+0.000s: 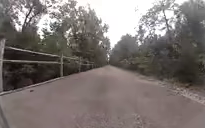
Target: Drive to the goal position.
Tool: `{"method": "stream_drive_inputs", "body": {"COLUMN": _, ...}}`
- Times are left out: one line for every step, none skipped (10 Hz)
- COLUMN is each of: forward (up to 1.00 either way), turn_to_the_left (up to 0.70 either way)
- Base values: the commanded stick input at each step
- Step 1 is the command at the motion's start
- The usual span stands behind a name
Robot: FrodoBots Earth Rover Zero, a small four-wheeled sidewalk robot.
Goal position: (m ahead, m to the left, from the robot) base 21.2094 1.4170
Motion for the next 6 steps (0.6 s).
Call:
{"method": "stream_drive_inputs", "body": {"forward": 0.7, "turn_to_the_left": 0.0}}
{"method": "stream_drive_inputs", "body": {"forward": 0.7, "turn_to_the_left": 0.0}}
{"method": "stream_drive_inputs", "body": {"forward": 0.7, "turn_to_the_left": 0.0}}
{"method": "stream_drive_inputs", "body": {"forward": 0.7, "turn_to_the_left": 0.0}}
{"method": "stream_drive_inputs", "body": {"forward": 0.7, "turn_to_the_left": 0.0}}
{"method": "stream_drive_inputs", "body": {"forward": 0.7, "turn_to_the_left": 0.0}}
